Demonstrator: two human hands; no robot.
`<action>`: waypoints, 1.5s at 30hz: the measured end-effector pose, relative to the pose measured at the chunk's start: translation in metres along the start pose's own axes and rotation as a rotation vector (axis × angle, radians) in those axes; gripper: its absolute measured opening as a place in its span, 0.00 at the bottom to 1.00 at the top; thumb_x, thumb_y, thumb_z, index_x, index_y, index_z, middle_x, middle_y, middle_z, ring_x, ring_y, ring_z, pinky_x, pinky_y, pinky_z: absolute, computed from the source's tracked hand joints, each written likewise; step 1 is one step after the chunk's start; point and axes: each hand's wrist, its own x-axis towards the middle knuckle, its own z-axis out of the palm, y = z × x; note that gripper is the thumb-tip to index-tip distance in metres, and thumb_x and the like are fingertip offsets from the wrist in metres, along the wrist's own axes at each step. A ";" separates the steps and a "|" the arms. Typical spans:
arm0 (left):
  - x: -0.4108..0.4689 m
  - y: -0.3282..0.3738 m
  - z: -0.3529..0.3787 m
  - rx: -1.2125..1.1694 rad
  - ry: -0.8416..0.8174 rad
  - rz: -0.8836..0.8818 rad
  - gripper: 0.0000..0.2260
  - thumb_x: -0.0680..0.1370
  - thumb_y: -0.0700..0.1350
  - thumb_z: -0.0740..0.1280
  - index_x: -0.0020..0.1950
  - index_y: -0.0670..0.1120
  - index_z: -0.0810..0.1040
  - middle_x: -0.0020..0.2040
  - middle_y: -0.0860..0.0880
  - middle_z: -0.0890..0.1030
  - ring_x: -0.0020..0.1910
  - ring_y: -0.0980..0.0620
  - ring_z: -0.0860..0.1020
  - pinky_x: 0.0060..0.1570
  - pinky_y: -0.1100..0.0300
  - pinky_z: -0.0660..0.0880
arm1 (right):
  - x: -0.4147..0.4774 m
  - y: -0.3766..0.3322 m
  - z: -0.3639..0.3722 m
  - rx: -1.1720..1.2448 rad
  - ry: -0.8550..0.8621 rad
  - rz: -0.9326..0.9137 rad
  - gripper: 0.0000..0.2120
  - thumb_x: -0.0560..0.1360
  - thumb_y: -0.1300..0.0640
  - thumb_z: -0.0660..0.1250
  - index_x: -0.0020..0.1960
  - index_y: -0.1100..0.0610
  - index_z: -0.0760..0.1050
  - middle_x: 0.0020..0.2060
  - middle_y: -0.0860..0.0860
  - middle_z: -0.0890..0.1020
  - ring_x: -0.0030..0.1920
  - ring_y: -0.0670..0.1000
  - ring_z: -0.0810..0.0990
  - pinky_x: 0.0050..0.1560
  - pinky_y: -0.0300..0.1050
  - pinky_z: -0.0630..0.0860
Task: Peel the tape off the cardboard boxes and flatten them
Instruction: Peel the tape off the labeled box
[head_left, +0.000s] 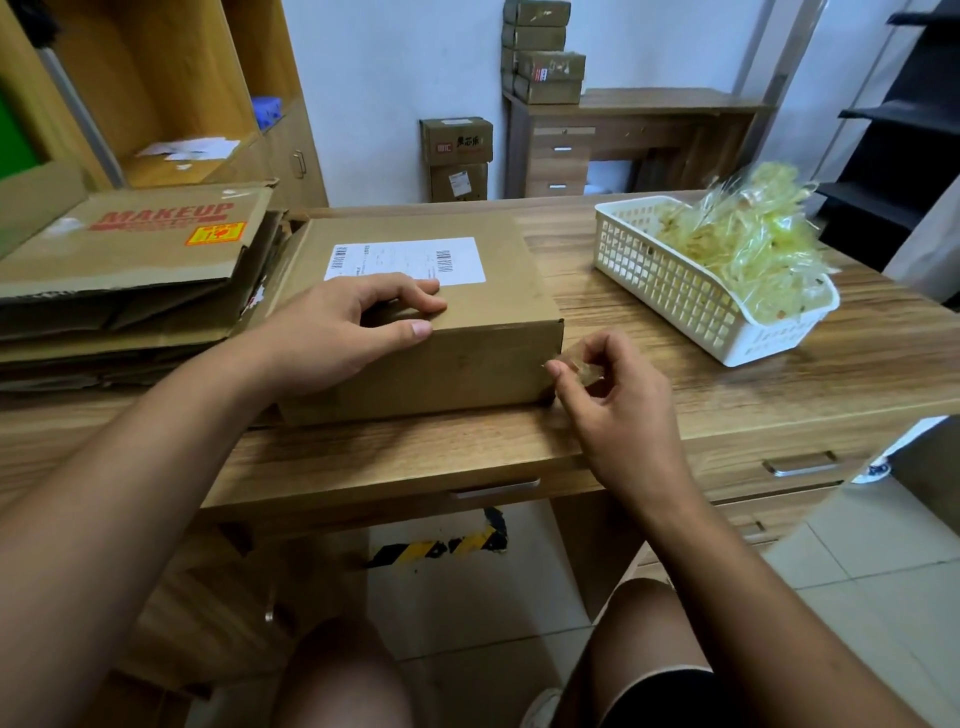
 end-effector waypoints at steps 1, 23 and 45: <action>0.000 0.000 0.000 0.003 -0.003 0.000 0.15 0.74 0.63 0.66 0.60 0.68 0.78 0.66 0.72 0.73 0.69 0.66 0.69 0.71 0.54 0.65 | -0.001 0.002 -0.002 0.063 0.004 0.043 0.08 0.78 0.57 0.73 0.46 0.54 0.74 0.40 0.49 0.82 0.39 0.47 0.81 0.36 0.35 0.76; -0.009 0.005 0.007 0.144 0.098 0.056 0.17 0.74 0.69 0.63 0.59 0.67 0.78 0.63 0.76 0.73 0.62 0.75 0.69 0.56 0.63 0.67 | 0.006 0.015 -0.050 0.710 0.019 0.403 0.07 0.82 0.66 0.62 0.56 0.55 0.71 0.45 0.58 0.83 0.47 0.63 0.87 0.46 0.51 0.85; -0.015 0.066 0.098 0.752 0.240 0.237 0.38 0.75 0.73 0.54 0.78 0.51 0.63 0.77 0.50 0.65 0.76 0.50 0.62 0.75 0.47 0.57 | -0.010 0.000 -0.037 0.908 -0.293 0.511 0.14 0.69 0.62 0.76 0.54 0.56 0.81 0.41 0.55 0.84 0.44 0.54 0.85 0.48 0.47 0.83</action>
